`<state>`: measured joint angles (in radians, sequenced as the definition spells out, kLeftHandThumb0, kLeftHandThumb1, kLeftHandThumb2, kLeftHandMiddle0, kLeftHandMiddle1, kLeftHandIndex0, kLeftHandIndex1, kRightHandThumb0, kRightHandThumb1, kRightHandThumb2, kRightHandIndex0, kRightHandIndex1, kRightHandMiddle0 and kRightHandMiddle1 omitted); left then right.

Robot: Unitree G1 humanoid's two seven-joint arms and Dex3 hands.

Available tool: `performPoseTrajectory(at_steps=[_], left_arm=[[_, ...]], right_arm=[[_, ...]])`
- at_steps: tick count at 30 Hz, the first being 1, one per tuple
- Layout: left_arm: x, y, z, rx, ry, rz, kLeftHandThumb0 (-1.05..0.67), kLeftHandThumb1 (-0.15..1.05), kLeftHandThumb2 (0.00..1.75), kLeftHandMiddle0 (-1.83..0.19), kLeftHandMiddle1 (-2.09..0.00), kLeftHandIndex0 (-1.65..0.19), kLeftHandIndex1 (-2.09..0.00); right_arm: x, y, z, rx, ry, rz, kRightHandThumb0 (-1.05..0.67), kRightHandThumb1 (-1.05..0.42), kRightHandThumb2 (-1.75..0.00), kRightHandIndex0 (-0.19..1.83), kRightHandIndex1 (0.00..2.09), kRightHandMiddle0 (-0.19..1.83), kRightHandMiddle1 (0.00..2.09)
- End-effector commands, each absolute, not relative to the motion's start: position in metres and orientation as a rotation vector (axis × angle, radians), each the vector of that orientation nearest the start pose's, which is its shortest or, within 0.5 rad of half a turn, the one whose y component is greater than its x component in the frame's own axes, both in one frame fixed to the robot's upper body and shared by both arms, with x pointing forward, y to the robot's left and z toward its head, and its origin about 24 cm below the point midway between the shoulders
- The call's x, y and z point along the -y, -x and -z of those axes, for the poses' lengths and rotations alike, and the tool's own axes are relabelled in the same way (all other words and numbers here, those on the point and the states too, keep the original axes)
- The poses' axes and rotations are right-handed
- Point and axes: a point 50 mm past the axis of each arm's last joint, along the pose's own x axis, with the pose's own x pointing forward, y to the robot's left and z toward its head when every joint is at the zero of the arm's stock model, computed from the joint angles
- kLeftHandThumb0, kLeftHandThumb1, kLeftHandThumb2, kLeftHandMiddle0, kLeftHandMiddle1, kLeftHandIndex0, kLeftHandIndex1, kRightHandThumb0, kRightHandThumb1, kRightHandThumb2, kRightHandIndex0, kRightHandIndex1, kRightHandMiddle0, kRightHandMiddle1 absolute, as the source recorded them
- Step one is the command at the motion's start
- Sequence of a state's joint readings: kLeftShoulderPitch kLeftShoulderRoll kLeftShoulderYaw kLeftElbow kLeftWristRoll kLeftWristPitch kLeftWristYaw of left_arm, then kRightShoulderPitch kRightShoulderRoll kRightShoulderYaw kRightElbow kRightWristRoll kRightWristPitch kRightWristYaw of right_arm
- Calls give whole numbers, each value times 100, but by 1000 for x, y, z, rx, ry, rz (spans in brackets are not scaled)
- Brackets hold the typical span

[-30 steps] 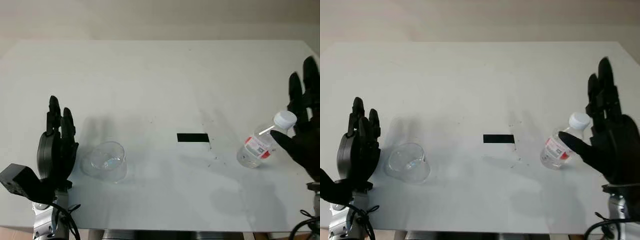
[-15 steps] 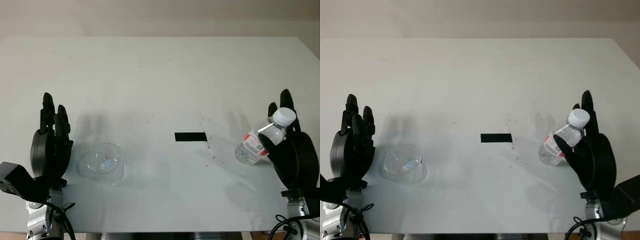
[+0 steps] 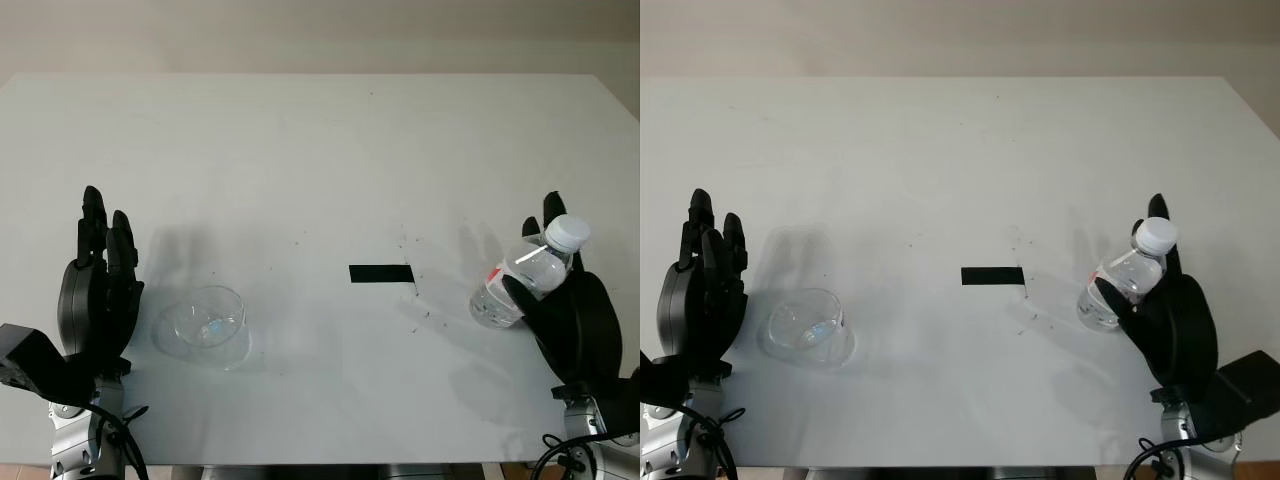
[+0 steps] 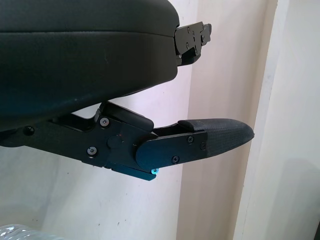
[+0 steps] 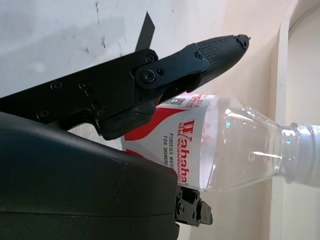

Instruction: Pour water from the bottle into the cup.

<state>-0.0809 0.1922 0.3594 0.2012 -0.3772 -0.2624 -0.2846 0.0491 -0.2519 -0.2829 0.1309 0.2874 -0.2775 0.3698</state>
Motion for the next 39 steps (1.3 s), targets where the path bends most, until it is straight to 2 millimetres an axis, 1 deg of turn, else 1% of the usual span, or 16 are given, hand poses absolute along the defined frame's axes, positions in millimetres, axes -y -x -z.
performPoseTrajectory(at_steps=[1,11,16,19,20,23,24,25,26,27,28,30,31,36,37,39], left_arm=[[-265,-246,-60,251,145,-126,-73,105,55,19,0,19,0],[-264,-246,-61,255,142,-123,-72,105,56,19,0,19,0],[-264,-245,-60,253,145,-124,-72,105,55,19,0,19,0],[-264,-245,-60,262,153,-118,-72,105,55,19,0,19,0],[-265,-244,-60,263,154,-117,-71,105,56,19,0,19,0],[-265,-244,-60,267,158,-115,-70,105,57,19,0,19,0],[-265,-244,-61,267,161,-115,-71,105,56,19,0,19,0],[-265,-244,-61,266,162,-115,-71,105,56,19,0,19,0],[-265,-244,-61,266,163,-114,-71,105,56,19,0,19,0],[-265,-244,-62,267,165,-113,-71,105,56,19,0,19,0],[-265,-244,-62,267,167,-113,-70,105,57,19,0,19,0],[-265,-243,-61,266,167,-113,-70,105,57,19,0,19,0],[-266,-243,-61,266,164,-111,-70,105,58,19,0,19,0],[-266,-242,-62,263,162,-109,-70,105,58,19,0,19,0],[-266,-242,-62,262,163,-110,-69,105,58,19,0,19,0],[-265,-241,-62,258,162,-111,-70,105,58,19,0,19,0]], right_arm=[[254,-230,-54,174,39,-71,-94,-99,-5,-19,0,-18,3],[247,-241,-47,162,33,-97,-91,-98,-5,-19,0,-16,5],[242,-244,-45,159,1,-66,-77,-95,-5,-11,5,-6,10],[239,-246,-45,146,-32,-34,-65,-93,-5,15,11,17,16],[238,-246,-45,142,-36,-22,-61,-93,-5,30,13,33,19],[235,-248,-45,136,-43,-7,-50,-95,-6,65,19,64,27],[234,-248,-45,140,-49,-13,-46,-97,-7,80,26,76,33],[233,-249,-44,140,-63,-19,-44,-99,-7,88,32,82,37],[232,-250,-45,141,-69,-24,-43,-102,-6,93,46,86,43],[231,-251,-45,140,-66,-26,-45,-103,-8,91,70,86,56],[231,-251,-46,138,-34,-21,-48,-104,-11,85,103,78,89],[231,-251,-48,137,23,-10,-52,-105,-18,84,138,66,143],[232,-251,-50,138,57,-5,-52,-105,-20,85,146,65,155],[235,-251,-55,151,124,21,-54,-105,-28,93,185,71,194],[235,-252,-56,158,105,16,-53,-105,-29,92,196,70,202],[234,-254,-57,176,71,5,-51,-105,-29,87,206,68,207]])
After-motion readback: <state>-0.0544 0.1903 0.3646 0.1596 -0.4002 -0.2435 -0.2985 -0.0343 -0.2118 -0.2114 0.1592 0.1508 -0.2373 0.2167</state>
